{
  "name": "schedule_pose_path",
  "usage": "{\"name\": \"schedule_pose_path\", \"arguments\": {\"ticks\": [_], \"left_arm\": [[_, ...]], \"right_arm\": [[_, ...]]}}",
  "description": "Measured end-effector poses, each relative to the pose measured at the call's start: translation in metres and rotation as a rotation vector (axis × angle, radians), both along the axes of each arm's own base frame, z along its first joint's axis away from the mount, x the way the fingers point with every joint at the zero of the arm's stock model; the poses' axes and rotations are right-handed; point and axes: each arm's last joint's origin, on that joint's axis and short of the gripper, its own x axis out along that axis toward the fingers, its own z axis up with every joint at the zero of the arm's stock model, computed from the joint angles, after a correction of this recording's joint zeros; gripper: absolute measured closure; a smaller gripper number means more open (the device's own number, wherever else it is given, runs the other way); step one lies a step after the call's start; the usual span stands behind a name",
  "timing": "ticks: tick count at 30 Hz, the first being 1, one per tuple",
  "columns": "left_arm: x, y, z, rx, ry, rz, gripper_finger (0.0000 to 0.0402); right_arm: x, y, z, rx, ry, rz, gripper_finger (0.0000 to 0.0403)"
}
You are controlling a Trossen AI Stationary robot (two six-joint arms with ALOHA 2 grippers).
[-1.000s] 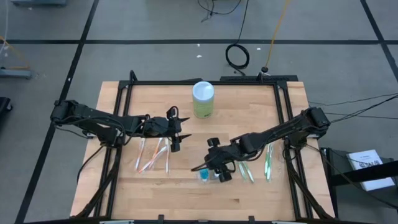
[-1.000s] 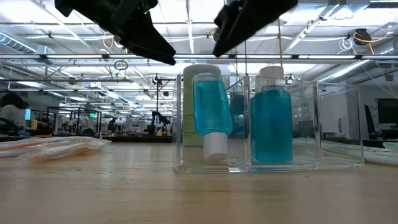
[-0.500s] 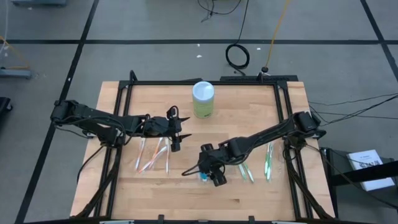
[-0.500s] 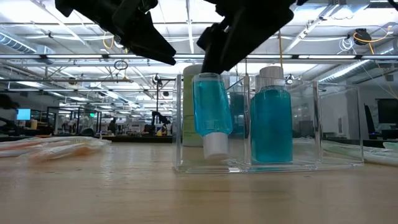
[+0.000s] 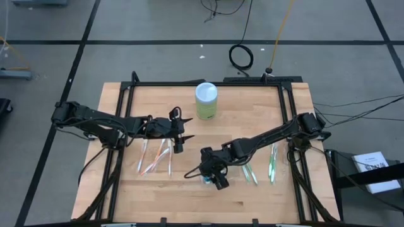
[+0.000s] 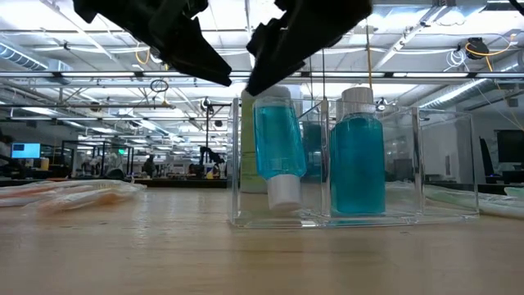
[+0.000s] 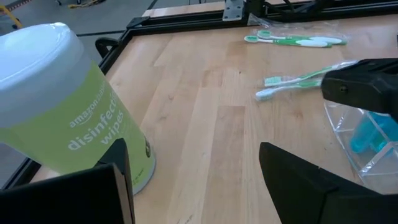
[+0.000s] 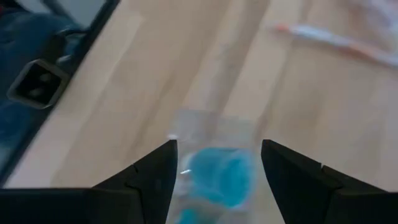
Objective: Pick & Place toothbrushing station
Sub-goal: Put the mouthwash into the middle center of the transparent organizer
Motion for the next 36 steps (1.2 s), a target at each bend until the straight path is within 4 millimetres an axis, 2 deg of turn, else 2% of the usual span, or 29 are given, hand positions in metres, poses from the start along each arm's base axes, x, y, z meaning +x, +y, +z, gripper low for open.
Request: {"name": "schedule_pose_path", "arguments": {"ticks": [5,10,29,36], "left_arm": [[0.0,0.003,0.0,-0.002,0.0,0.013,0.0176],[0.0,0.006,0.0,-0.002,0.0,0.024,0.0176],[0.0,0.007,0.0,-0.016,0.001,0.024,0.0176],[0.0,0.007,0.0,-0.014,0.002,0.023,0.0176]], "right_arm": [[0.001,-0.006,0.0,0.004,0.005,-0.005,0.0181],[0.002,-0.007,-0.013,0.027,0.065,0.016,0.0182],[0.002,-0.006,-0.011,0.053,0.067,0.036,0.0195],[-0.002,-0.005,-0.014,0.082,0.116,0.042,0.0195]]}}
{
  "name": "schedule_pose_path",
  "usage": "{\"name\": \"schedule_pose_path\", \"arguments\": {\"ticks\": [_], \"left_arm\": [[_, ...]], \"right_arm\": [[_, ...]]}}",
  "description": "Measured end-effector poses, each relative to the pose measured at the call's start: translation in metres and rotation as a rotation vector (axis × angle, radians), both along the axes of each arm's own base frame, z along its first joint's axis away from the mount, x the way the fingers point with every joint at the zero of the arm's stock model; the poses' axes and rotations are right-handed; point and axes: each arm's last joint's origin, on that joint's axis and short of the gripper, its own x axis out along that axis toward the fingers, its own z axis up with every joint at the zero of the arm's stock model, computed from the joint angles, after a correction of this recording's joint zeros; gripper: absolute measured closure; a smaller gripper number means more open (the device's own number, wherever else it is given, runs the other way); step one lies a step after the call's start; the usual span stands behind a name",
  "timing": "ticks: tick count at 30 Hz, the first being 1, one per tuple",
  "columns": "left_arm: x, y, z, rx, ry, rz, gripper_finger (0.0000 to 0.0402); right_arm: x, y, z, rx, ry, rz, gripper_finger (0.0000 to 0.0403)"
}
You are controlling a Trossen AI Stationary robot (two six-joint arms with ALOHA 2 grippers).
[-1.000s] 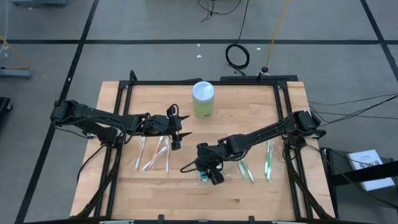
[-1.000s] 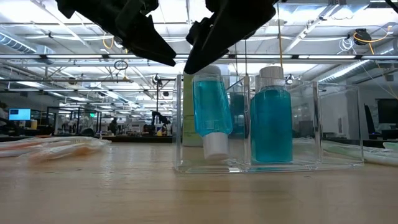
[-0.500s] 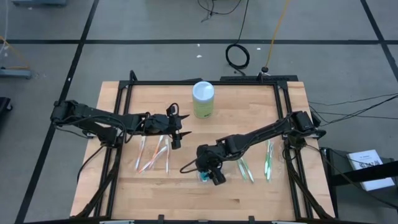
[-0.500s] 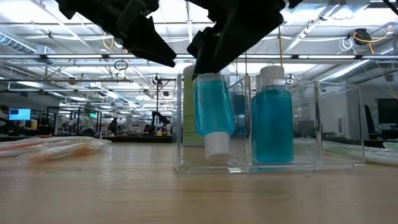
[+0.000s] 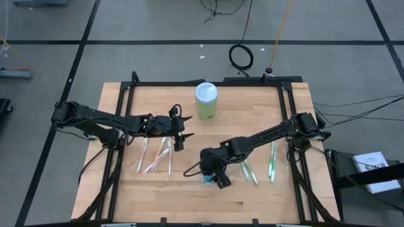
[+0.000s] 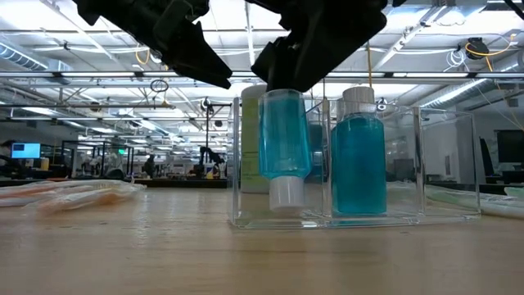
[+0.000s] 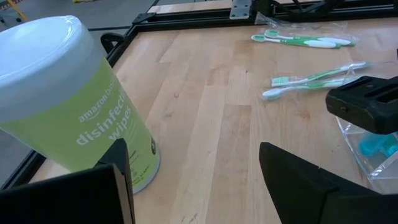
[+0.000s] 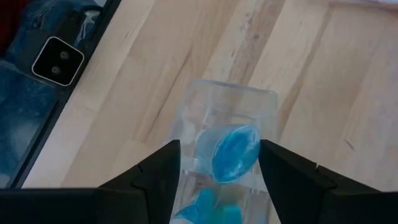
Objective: Pick & Place toothbrushing station
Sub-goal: Put the mouthwash into the middle center of the transparent organizer
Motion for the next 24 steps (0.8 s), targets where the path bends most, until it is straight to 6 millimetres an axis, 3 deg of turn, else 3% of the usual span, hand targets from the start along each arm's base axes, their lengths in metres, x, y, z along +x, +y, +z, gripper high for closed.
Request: {"name": "schedule_pose_path", "arguments": {"ticks": [14,24], "left_arm": [[0.0,0.0,0.0,0.002,0.0,-0.001,0.0176],[0.0,0.0,0.0,-0.003,-0.003,0.001,0.0176]], "right_arm": [[-0.002,0.011,-0.001,0.024,-0.011,0.032,0.0196],[0.0,0.01,-0.003,0.027,-0.046,0.024,0.0238]]}}
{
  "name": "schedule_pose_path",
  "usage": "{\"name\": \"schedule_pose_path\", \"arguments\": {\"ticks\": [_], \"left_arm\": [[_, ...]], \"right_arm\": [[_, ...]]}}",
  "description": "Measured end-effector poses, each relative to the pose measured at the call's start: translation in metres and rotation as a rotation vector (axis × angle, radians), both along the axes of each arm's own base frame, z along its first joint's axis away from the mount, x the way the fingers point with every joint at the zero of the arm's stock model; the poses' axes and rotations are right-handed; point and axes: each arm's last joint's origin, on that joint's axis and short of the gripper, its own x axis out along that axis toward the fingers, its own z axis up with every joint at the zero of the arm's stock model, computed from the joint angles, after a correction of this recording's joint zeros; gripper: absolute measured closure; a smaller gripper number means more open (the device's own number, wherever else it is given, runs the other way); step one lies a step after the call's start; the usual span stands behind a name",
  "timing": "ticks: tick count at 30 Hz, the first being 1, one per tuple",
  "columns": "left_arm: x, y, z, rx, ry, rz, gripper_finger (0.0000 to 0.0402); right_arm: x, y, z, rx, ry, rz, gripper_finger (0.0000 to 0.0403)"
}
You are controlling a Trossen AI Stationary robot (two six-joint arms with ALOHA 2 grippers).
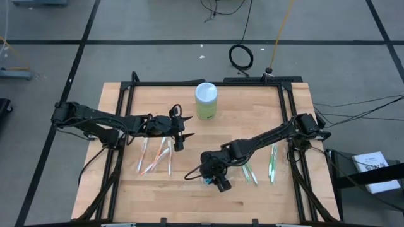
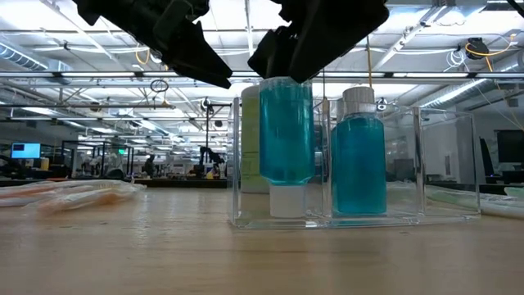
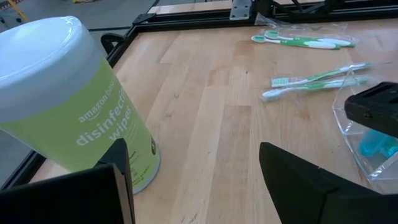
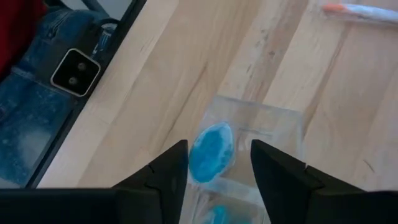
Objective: Pick & Place toothbrushing station
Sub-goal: Put the mouthwash into the middle center of the transparent organizer
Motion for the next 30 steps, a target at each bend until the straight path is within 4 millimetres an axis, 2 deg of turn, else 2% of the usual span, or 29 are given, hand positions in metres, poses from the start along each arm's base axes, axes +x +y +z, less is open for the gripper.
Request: {"name": "schedule_pose_path", "arguments": {"ticks": [8,14,22,30], "left_arm": [[0.0,0.0,0.0,-0.002,-0.003,0.001,0.0176],[0.0,0.0,0.0,-0.002,-0.003,0.001,0.0176],[0.0,0.0,0.0,-0.002,-0.003,0.001,0.0176],[0.0,0.0,0.0,-0.002,-0.002,0.001,0.0176]], "right_arm": [[-0.005,-0.001,-0.021,0.019,-0.011,-0.022,0.025],[-0.005,-0.003,-0.022,0.005,-0.016,-0.036,0.0268],[-0.003,-0.002,-0.021,-0.014,-0.059,0.002,0.0341],[-0.001,-0.002,-0.018,-0.022,-0.104,0.023,0.0342]]}}
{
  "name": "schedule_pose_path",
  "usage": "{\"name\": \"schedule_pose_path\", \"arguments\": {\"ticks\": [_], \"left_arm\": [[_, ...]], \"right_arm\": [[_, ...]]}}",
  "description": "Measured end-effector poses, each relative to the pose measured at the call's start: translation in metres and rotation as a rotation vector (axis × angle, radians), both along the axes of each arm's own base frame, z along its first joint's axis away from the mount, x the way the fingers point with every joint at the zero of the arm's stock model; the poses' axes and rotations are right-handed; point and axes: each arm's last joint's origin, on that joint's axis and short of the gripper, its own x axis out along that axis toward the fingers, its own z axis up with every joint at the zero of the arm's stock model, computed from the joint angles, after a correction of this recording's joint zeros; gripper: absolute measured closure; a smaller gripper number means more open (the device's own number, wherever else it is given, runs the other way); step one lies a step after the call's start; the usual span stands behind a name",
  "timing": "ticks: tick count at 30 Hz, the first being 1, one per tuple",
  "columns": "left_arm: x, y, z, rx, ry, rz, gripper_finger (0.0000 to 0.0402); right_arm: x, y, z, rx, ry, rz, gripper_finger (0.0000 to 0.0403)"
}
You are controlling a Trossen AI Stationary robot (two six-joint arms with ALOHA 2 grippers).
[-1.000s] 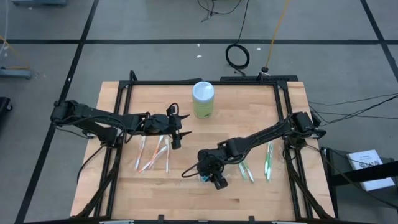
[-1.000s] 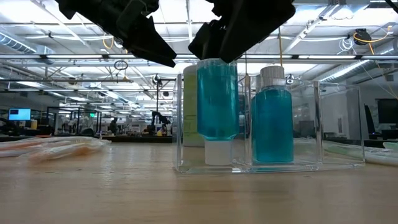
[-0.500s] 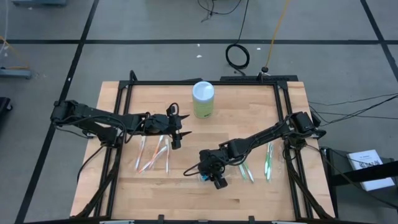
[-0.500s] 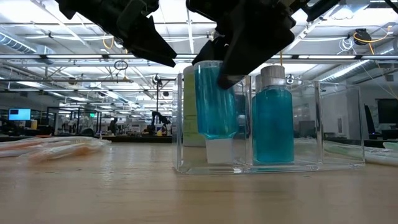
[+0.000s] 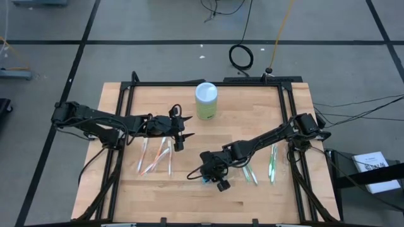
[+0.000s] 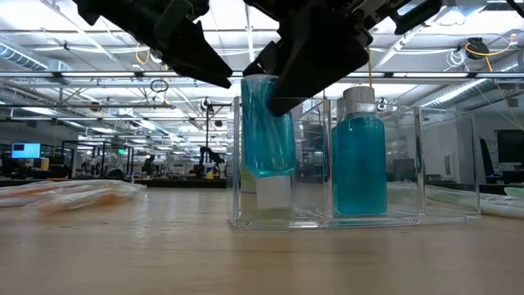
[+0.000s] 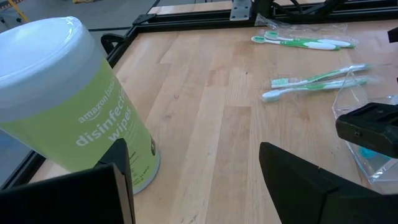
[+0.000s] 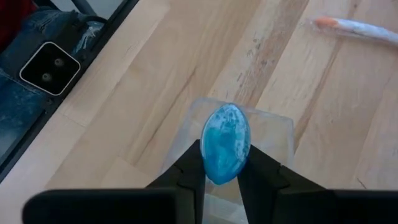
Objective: Pick & Place toothbrushing station
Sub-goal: Put the mouthwash into the middle center of the transparent organizer
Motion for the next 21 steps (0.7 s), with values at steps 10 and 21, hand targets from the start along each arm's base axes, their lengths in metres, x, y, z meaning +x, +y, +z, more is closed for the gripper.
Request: {"name": "schedule_pose_path", "arguments": {"ticks": [10,21], "left_arm": [[0.0,0.0,0.0,-0.003,0.004,0.002,0.0176],[0.0,0.0,0.0,-0.003,-0.002,0.002,0.0176]], "right_arm": [[-0.028,-0.007,0.065,-0.038,-0.116,-0.095,0.0342],[-0.073,-0.019,0.05,0.043,-0.168,-0.216,0.0342]]}}
